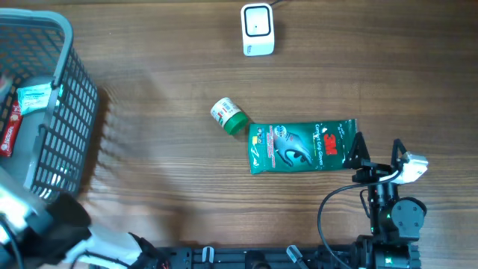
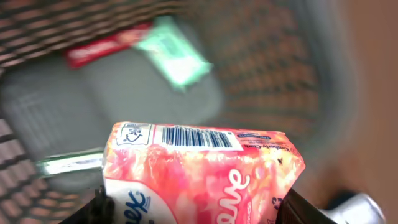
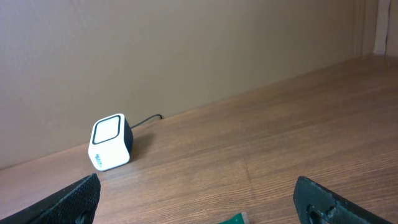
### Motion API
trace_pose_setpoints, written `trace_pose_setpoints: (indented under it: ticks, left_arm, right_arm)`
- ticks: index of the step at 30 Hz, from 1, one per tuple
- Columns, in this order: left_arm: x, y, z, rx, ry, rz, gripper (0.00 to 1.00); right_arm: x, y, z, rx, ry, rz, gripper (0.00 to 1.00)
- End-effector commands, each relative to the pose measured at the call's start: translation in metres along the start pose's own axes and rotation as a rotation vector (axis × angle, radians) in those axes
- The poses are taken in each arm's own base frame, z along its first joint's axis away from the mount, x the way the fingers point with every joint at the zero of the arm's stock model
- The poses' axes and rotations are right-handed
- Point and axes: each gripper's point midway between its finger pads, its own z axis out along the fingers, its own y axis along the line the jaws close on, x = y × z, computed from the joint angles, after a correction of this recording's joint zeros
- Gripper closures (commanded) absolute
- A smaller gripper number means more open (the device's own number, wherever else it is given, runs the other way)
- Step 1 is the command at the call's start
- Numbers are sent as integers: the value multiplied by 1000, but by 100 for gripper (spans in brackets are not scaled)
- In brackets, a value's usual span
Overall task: Scan the item barcode
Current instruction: 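Carry the pink tissue pack out and set it beside the green pack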
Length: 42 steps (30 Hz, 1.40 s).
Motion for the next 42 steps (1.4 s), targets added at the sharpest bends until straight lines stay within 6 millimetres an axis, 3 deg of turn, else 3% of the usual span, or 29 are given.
trace_pose_setpoints:
  ticks: [1,3,5,7,10,11,12,14,19,22,24,27,30,31,32,33,36,38,40,42]
  left_arm:
    - [49,-75,-52,242,5,176,45]
    - [92,-116,-67,329,51,317,45]
    - [126,-139,-67,339,93,432,45]
    - [163,-153,-55,291,140,534,45]
    - [230,-161,-20,157,238,641,46]
    - [245,-161,-13,134,263,659,46]
    - [276,-160,2,96,318,694,46]
    - [318,-156,23,52,383,729,45]
    - [436,-127,92,5,473,808,38]
    - [481,-112,124,22,481,794,35]
    - [499,-99,141,11,486,774,36]
    - [509,-87,153,-1,491,775,36]
    - [505,-79,160,-33,466,787,34]
    - [500,-80,161,-37,447,785,24]
    - [495,-87,158,-19,442,799,0]
    - [488,-94,153,-8,438,808,0]
    - [449,-125,119,42,376,839,0]
    - [415,-156,84,113,302,842,0]
    - [364,-192,31,211,181,815,0]
    - [314,-204,-5,232,38,747,0]
  right_arm:
    - [-2,0,0,1,-10,-11,0]
    - [-2,0,0,1,-10,-12,0]
    - [-2,0,0,1,-10,-11,0]
    - [-2,0,0,1,-10,-11,1]
    - [-2,0,0,1,-10,-11,0]
    - [-2,0,0,1,-10,-12,0]
    - [-2,0,0,1,-10,-11,0]
    - [-2,0,0,1,-10,-12,0]
    - [-2,0,0,1,-10,-11,0]
    - [-2,0,0,1,-10,-12,0]
    - [-2,0,0,1,-10,-11,0]
    - [-2,0,0,1,-10,-11,0]
    - [-2,0,0,1,-10,-12,0]
    - [-2,0,0,1,-10,-12,0]
    - [-2,0,0,1,-10,-11,0]
    - [-2,0,0,1,-10,-12,0]
    - [-2,0,0,1,-10,-12,0]
    - [-2,0,0,1,-10,-11,0]
    - [-2,0,0,1,-10,-11,0]
    - [-2,0,0,1,-10,-12,0]
